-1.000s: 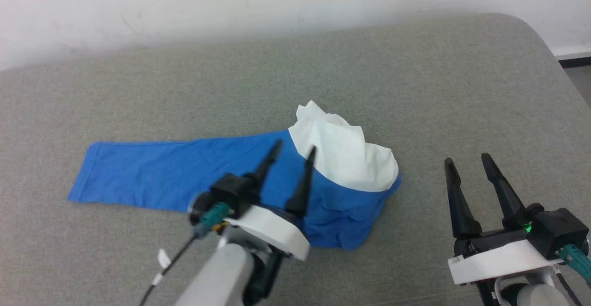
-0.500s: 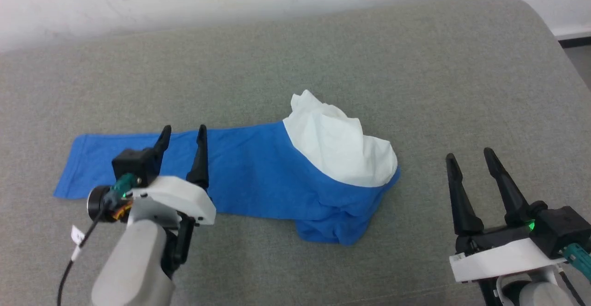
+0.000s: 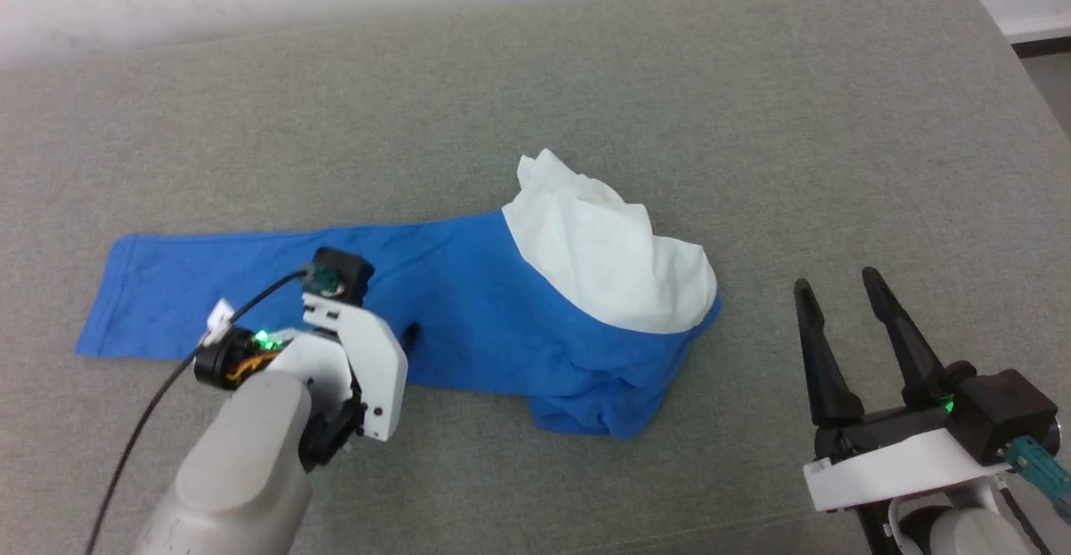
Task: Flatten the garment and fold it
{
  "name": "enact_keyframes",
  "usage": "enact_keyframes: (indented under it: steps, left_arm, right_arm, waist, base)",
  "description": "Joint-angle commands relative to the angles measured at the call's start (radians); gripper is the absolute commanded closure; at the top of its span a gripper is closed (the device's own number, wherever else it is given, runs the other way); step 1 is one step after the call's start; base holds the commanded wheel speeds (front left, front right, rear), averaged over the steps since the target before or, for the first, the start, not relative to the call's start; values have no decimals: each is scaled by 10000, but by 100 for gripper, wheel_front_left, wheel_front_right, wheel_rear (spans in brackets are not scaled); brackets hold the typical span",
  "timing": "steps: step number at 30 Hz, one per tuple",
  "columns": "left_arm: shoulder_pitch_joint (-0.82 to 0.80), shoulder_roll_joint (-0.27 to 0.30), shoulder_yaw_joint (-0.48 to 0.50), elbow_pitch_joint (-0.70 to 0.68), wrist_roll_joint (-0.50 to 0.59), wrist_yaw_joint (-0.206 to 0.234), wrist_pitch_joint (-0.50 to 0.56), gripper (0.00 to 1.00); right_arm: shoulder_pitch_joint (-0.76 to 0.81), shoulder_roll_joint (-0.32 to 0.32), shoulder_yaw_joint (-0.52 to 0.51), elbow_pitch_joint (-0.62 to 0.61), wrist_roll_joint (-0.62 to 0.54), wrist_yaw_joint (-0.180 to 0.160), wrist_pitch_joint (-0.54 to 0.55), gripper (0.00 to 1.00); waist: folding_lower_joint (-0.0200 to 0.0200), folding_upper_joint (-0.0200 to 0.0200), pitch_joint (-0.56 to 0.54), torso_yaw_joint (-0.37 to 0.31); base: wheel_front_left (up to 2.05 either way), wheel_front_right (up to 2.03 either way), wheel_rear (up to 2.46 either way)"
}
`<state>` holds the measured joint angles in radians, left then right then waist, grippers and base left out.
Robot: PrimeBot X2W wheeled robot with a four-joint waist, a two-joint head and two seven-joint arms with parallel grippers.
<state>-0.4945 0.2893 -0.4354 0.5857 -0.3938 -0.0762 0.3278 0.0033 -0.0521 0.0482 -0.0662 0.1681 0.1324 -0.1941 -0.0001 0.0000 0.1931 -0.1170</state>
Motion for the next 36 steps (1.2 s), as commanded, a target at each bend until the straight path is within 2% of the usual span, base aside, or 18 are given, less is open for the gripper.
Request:
enact_keyframes:
  steps: [1,3,5,6,8,11,16,20,25,29,33,36]
  left_arm:
    - [139,27,-340,367,91,-133,704,0]
    - [191,34,-667,525,156,-203,1411,3]
    - [291,-19,-918,598,152,-266,1846,55]
    - [356,-56,-988,587,119,-290,1909,100]
    - [502,-103,-1095,529,76,-321,1885,100]
    - [588,-72,-1026,168,179,-127,1140,100]
    - [606,123,-408,-1063,299,631,-659,100]
    - [893,456,268,-2377,236,1298,-1535,100]
    - [1970,1093,1276,-4139,-47,2264,-1675,100]
    - [3487,1439,2227,-5180,-477,3235,-1429,100]
    - [5074,1551,3155,-5476,-1016,3984,-1354,100]
    - [5899,1439,3652,-5152,-1451,4190,-1495,100]
  right_arm:
    - [-139,19,50,29,-36,-17,-2,0]
    - [-136,19,98,68,-19,-17,-6,0]
    - [-131,19,142,111,8,-17,-7,0]
    - [-123,19,165,149,21,-17,-7,0]
    - [-75,19,196,218,48,-17,-2,0]
    - [27,19,196,303,89,-17,17,0]
    - [141,19,51,370,149,-17,43,0]
    - [268,19,-34,419,209,-17,41,0]
    - [483,19,-67,398,230,-17,112,0]
    - [606,19,-108,363,236,-17,154,0]
    - [639,19,-91,340,264,-17,184,0]
    - [628,19,-79,334,267,-17,192,0]
  waist:
    - [1,0,25,-37]
    - [1,0,21,-78]
    - [1,0,-2,-129]
    - [1,0,-48,-156]
    - [1,0,-145,-186]
    - [1,0,-323,-168]
    - [1,0,-647,56]
    - [1,0,-982,304]
    - [1,0,-1333,583]
    - [1,0,-1468,690]
    - [1,0,-1414,704]
    - [1,0,-1340,690]
  base:
    - [0,0,0]
    - [0,0,0]
    - [0,0,0]
    - [0,0,0]
    - [0,0,0]
    - [0,0,0]
    - [0,0,0]
    - [0,0,0]
    - [0,0,0]
    - [0,0,0]
    - [0,0,0]
    - [0,0,0]
